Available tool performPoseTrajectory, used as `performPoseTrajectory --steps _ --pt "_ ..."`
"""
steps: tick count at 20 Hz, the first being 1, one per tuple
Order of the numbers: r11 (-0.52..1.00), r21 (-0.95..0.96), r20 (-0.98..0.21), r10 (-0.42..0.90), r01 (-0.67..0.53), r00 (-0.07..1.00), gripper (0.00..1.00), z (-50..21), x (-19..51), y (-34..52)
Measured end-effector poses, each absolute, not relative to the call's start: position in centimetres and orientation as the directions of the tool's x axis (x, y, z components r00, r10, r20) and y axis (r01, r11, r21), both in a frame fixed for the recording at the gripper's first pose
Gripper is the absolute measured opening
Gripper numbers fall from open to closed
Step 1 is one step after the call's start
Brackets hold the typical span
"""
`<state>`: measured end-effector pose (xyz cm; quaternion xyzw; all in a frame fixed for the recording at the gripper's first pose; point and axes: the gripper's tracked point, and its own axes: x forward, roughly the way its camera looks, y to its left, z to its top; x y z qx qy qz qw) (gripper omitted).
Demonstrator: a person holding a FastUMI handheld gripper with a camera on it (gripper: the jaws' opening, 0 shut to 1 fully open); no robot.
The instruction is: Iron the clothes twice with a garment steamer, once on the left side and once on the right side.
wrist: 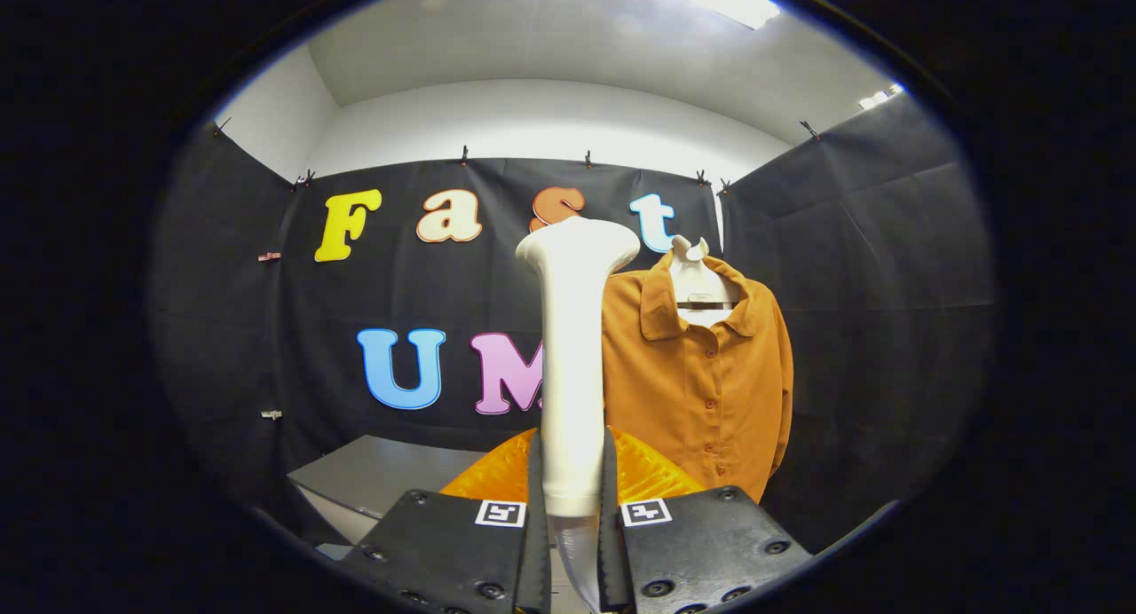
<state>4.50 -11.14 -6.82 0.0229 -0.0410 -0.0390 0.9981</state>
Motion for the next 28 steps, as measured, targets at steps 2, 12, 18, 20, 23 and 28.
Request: performPoseTrajectory --steps 2,12,18,20,23,28 --pt "0.993 0.056 0.095 -0.106 0.101 0.99 0.24 -6.7 4.9 -13.7" --pt "0.994 0.077 0.05 -0.082 0.078 0.995 0.24 -11.1 10.1 -20.3" --pt "0.995 0.076 0.016 -0.061 0.059 0.998 0.24 -13.9 13.7 -21.2" --pt "0.995 0.082 0.006 -0.06 0.059 0.998 0.24 -14.9 14.4 -21.5" --pt "0.993 0.095 -0.029 -0.064 0.067 0.997 0.24 -17.1 15.5 -22.4" --pt "0.994 0.098 -0.082 -0.047 0.055 0.996 0.25 -20.3 16.8 -23.1"
